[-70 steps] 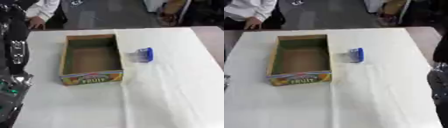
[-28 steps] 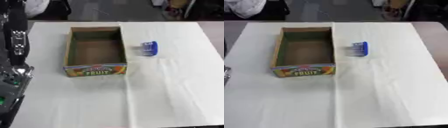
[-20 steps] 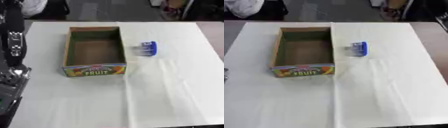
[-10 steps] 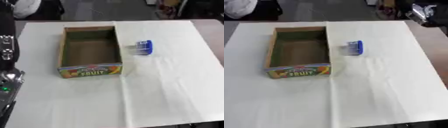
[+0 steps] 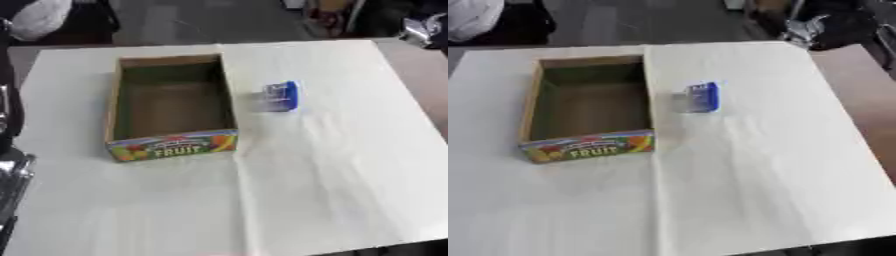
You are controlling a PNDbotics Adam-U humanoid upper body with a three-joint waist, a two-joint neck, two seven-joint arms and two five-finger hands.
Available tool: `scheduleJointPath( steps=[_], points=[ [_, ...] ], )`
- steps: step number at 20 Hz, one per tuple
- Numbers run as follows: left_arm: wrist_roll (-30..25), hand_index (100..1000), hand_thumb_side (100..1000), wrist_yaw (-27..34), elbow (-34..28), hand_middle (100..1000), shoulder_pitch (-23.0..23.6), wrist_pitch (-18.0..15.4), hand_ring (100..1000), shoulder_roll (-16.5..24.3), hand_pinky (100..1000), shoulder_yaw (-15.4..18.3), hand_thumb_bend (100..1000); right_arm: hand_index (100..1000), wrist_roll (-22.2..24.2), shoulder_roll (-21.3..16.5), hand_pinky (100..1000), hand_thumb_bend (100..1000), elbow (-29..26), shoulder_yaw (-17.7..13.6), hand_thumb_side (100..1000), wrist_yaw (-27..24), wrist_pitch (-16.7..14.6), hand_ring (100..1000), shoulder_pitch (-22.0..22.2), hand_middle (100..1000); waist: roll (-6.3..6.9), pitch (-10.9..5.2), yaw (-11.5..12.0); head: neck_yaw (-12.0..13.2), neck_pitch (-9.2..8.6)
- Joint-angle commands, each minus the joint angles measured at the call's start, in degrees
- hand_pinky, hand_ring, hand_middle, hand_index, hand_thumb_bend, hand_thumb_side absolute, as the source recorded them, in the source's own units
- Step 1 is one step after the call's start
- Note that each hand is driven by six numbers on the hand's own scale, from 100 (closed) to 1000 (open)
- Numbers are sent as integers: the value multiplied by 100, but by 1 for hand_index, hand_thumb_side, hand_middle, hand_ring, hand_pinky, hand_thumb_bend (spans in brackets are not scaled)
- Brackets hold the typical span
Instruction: Pick up objects on the table and place them in the box.
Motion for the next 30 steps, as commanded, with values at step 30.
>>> scheduleJointPath(
  steps=[30],
  points=[
    [-65,867,825,88,-82,935,-647,-96,740,-196,900,-43,415,845,566,158,721,447,972,-70,1000,924,-831,792,-721,779,-95,545,604,12,-666]
  ],
)
